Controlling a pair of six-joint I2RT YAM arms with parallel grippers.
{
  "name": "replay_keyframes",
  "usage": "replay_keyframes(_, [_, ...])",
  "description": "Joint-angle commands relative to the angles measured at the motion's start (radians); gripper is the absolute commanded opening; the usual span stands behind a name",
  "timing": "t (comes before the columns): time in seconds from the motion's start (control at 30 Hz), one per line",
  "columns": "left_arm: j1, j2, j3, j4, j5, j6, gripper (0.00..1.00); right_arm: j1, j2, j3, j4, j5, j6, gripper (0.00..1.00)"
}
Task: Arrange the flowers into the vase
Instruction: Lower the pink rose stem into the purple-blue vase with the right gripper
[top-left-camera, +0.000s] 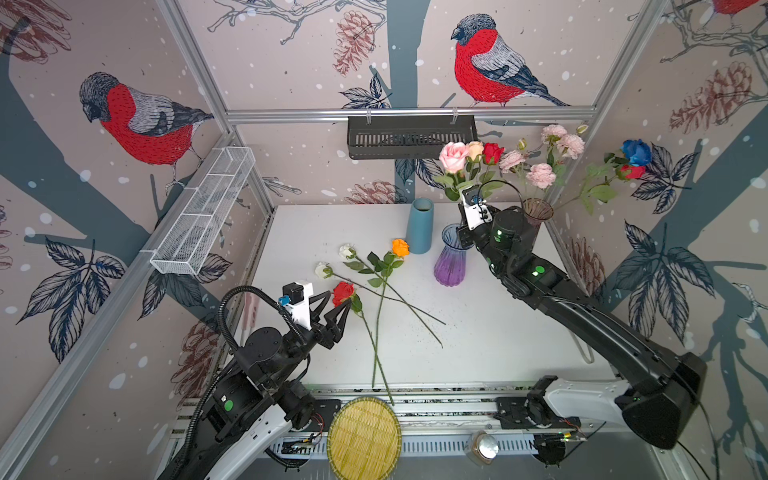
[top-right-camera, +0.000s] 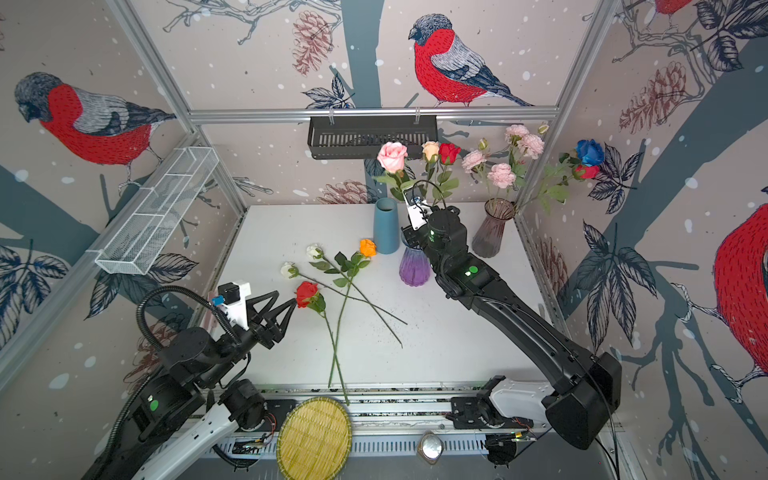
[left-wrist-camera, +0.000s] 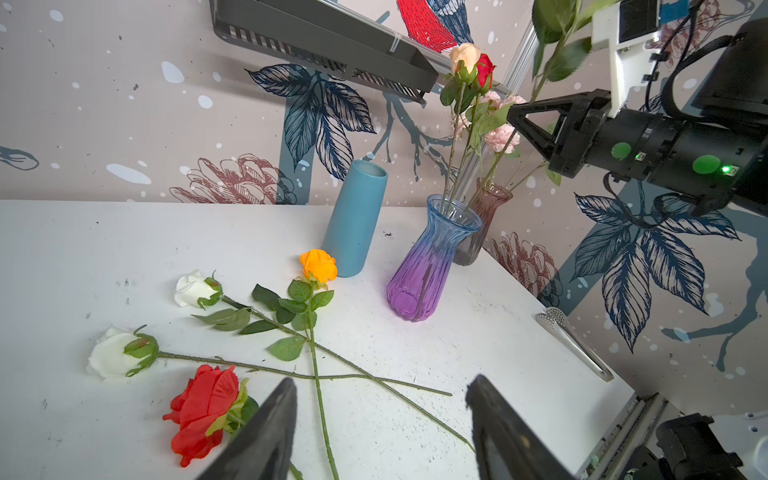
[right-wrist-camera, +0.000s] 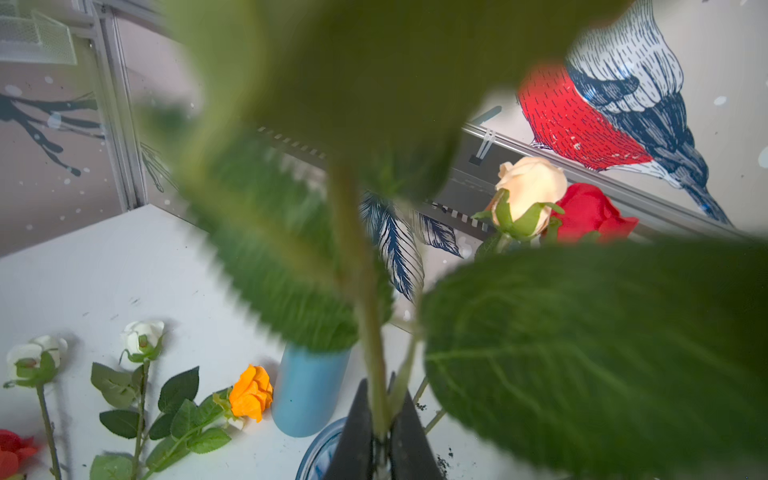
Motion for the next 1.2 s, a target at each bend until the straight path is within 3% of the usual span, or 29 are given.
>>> replay_keyframes(0.0, [0.005,0.002,0.0,0.043,0.008,0.011,0.65,-0.036,0.033,0.017,-0.005,-0.11,0.107,0.14])
replay_keyframes(0.23, [0.005,-0.006,0.0,0.041,0.006,0.01,0.65,-0.08,0.073,0.025,-0.031,-0.182,0.175,0.19])
replay_keyframes(0.47, [0.005,-0.003,0.0,0.042,0.007,0.01,0.65,-0.091,0.075,0.025,-0.038,-0.189,0.189,0.45])
replay_keyframes(0.6, [0.005,-0.005,0.0,0.043,0.008,0.01,0.65,-0.097,0.07,0.022,-0.042,-0.183,0.192,0.49])
replay_keyframes(0.73, [0.005,-0.005,-0.001,0.042,0.008,0.01,0.66,-0.11,0.069,0.026,-0.047,-0.162,0.218,0.68])
replay_keyframes(0.87, [0.005,-0.007,0.0,0.043,0.007,0.01,0.65,-0.137,0.089,0.061,-0.091,-0.132,0.27,0.79])
replay_keyframes(1.03, [0.005,-0.006,0.0,0.043,0.009,0.01,0.65,-0.166,0.1,0.093,-0.127,-0.134,0.323,0.83])
replay_keyframes(1.17, [0.005,-0.006,0.0,0.043,0.009,0.01,0.65,-0.198,0.108,0.117,-0.153,-0.209,0.359,0.87])
